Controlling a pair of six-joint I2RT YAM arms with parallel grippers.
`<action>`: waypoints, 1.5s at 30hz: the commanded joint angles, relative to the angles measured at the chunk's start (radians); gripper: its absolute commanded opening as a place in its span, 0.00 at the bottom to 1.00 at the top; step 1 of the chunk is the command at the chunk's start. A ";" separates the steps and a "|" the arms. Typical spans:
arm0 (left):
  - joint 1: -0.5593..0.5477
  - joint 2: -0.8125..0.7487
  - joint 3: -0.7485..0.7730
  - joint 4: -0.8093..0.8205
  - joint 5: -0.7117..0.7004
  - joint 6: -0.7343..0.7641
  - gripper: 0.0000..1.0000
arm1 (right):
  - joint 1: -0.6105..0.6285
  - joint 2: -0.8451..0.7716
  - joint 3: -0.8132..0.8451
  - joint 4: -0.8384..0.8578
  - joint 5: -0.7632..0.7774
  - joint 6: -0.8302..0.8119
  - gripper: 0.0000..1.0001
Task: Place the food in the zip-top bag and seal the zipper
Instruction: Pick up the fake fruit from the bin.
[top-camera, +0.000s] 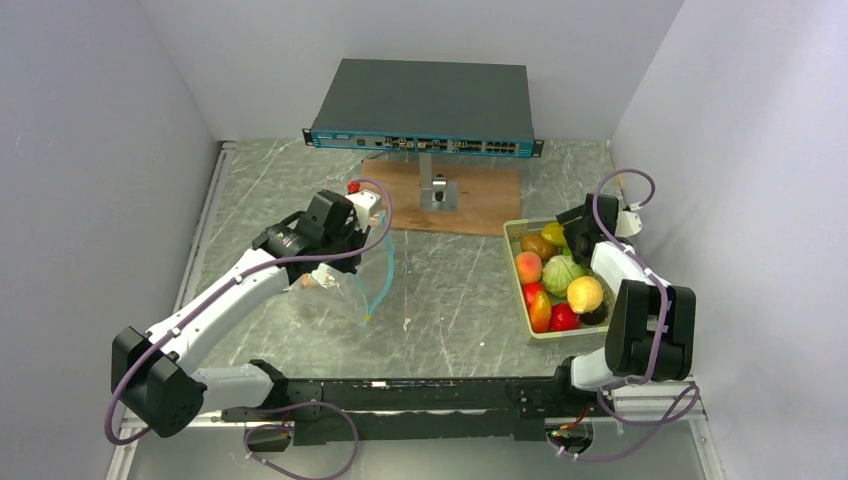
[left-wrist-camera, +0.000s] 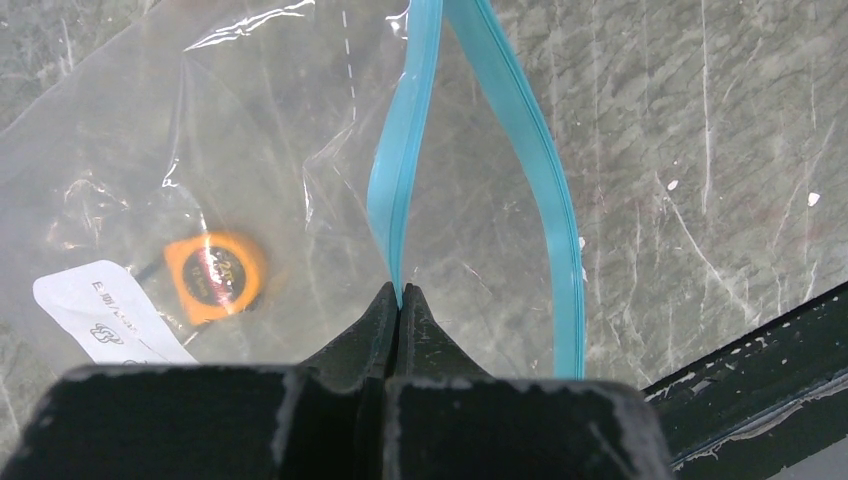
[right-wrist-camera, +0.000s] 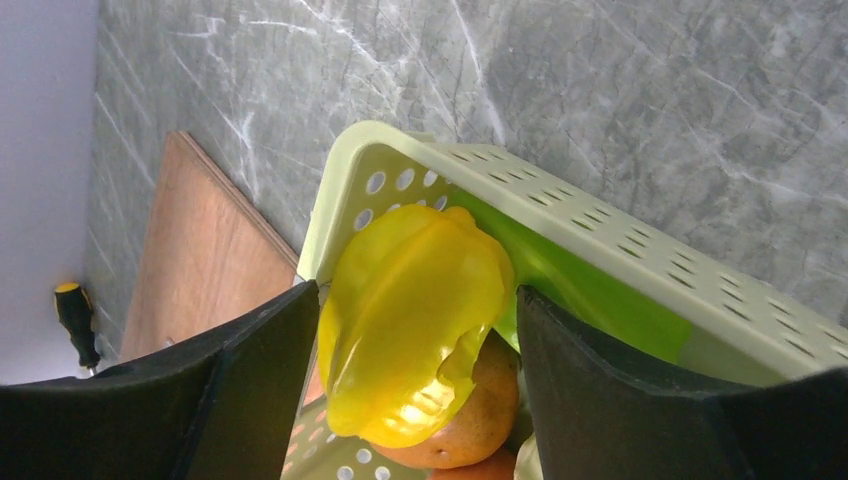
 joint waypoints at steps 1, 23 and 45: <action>-0.010 -0.002 0.000 0.031 -0.036 0.017 0.00 | -0.003 -0.009 -0.057 0.091 -0.013 0.062 0.71; -0.014 0.008 0.004 0.023 -0.042 0.019 0.00 | -0.015 -0.204 -0.088 0.009 -0.015 0.060 0.30; -0.018 -0.011 0.004 0.025 -0.039 0.021 0.00 | 0.397 -0.431 -0.012 -0.033 -0.075 -0.299 0.10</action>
